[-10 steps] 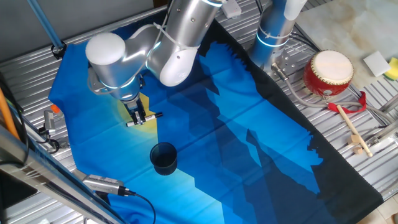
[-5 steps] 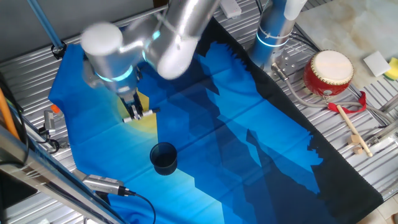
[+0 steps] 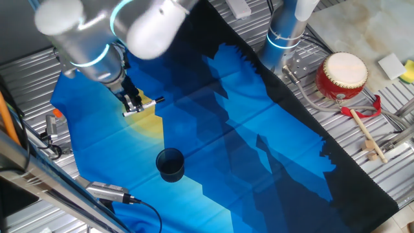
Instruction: Put the pen into the pen holder
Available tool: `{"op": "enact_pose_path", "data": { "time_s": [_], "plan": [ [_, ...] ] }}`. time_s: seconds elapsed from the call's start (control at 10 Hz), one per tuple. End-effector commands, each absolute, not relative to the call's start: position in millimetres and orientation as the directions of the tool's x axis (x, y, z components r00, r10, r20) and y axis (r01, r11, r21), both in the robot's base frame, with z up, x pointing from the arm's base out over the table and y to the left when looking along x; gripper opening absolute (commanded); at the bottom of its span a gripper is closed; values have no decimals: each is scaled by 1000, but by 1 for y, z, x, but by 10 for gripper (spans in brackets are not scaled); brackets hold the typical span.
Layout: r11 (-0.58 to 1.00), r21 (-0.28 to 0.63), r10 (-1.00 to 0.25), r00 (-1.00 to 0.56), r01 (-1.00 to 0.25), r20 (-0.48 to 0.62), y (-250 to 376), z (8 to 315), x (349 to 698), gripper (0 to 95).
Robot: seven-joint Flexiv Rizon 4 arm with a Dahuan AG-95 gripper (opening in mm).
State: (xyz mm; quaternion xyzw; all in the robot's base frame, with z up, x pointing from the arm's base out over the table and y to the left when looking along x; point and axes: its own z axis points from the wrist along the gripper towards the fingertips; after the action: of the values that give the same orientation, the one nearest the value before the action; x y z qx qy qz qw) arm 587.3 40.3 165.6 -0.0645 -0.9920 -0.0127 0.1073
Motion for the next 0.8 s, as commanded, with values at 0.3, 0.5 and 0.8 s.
{"op": "enact_pose_path", "data": {
  "time_s": [0.3,0.5,0.8],
  "plan": [
    [963,130,199,-949,235,243,70,180,573,0],
    [960,128,212,-947,248,243,88,176,570,0],
    [958,142,209,-947,248,244,114,170,565,0]
  ]
}}
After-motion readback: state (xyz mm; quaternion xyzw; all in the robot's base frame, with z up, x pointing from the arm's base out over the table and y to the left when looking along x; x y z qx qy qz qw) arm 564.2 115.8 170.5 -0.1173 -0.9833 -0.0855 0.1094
